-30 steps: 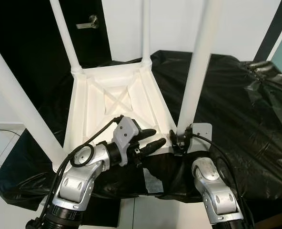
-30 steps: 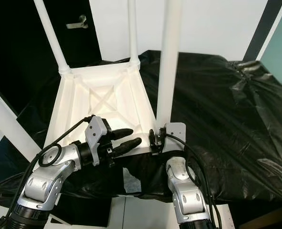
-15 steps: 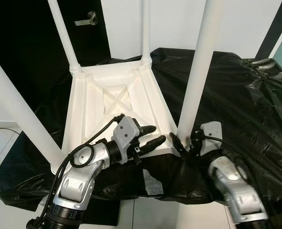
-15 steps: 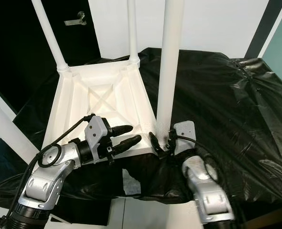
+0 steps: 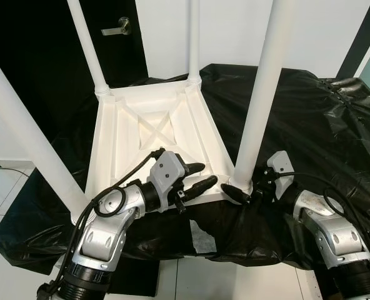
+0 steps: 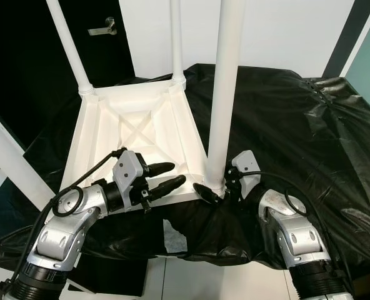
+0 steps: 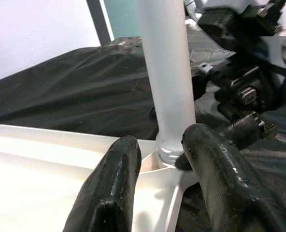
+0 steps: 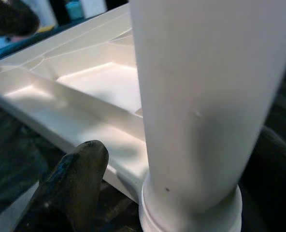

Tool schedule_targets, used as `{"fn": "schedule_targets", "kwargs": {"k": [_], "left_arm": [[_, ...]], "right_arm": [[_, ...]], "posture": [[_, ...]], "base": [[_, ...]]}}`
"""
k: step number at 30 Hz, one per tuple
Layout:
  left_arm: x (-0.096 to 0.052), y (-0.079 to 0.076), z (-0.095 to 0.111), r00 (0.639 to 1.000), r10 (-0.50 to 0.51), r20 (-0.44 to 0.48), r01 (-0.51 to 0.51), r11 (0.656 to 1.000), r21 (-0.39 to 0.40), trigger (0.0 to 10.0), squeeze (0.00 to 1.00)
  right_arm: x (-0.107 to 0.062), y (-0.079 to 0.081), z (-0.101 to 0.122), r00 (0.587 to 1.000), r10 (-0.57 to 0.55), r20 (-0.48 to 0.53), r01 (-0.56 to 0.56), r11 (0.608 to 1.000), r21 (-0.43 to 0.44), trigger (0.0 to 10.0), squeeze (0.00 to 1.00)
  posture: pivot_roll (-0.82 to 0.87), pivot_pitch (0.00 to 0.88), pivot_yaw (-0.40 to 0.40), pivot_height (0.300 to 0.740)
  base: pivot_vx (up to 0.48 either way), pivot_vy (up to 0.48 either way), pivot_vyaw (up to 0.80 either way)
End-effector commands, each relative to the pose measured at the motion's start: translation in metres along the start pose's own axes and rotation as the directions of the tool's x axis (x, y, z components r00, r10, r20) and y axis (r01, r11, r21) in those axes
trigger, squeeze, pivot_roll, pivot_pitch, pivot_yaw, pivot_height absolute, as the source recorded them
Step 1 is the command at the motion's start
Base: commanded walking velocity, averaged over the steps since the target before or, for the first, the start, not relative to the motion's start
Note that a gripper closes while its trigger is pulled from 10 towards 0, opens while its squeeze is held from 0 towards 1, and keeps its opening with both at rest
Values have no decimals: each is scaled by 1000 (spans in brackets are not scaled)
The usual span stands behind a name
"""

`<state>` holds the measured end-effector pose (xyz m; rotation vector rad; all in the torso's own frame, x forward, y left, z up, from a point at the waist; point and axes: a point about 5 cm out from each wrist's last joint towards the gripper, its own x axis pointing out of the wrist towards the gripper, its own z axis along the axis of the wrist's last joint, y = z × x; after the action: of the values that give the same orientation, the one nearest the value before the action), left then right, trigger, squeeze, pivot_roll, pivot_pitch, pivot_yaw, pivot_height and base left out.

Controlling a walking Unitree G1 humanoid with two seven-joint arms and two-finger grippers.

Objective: Building children table

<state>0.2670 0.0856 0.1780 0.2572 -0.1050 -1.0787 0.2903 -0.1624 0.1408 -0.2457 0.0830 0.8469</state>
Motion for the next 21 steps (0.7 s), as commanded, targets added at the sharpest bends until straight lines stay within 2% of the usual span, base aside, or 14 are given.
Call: {"fn": "schedule_targets", "kwargs": {"k": [1, 3, 4, 9, 10, 21], "left_arm": [[1, 5, -2, 997, 72, -11, -72, 997, 9, 10000, 0], [1, 5, -2, 997, 72, -12, -72, 997, 10, 10000, 0], [1, 5, -2, 997, 73, -11, -73, 997, 11, 10000, 0], [1, 5, -2, 997, 74, -11, -73, 997, 11, 10000, 0], [1, 5, -2, 997, 75, -10, -75, 997, 12, 10000, 0], [3, 5, -3, 998, 70, -4, -69, 998, 10, 10000, 0]], "right_arm": [[4, -3, -2, 998, 61, -28, -62, 998, -30, 10000, 0], [5, -6, -3, 996, 82, -46, -84, 995, -46, 10000, 0], [6, -10, -4, 994, 93, -59, -96, 993, -61, 7608, 0], [6, -12, -4, 993, 99, -67, -103, 992, -69, 7608, 0], [6, -14, -4, 992, 107, -71, -113, 990, -80, 0, 0], [0, -19, -12, 988, 129, -83, -134, 989, -65, 0, 0]], "posture": [[-28, 0, 22, 740], [-23, 0, 18, 740], [-20, 0, 15, 740], [-19, 0, 14, 740], [-16, 0, 10, 740], [-23, 0, 2, 740]], "base": [[0, 0, 0], [0, 0, 0], [0, 0, 0], [0, 0, 0], [0, 0, 0], [0, 0, 0]]}}
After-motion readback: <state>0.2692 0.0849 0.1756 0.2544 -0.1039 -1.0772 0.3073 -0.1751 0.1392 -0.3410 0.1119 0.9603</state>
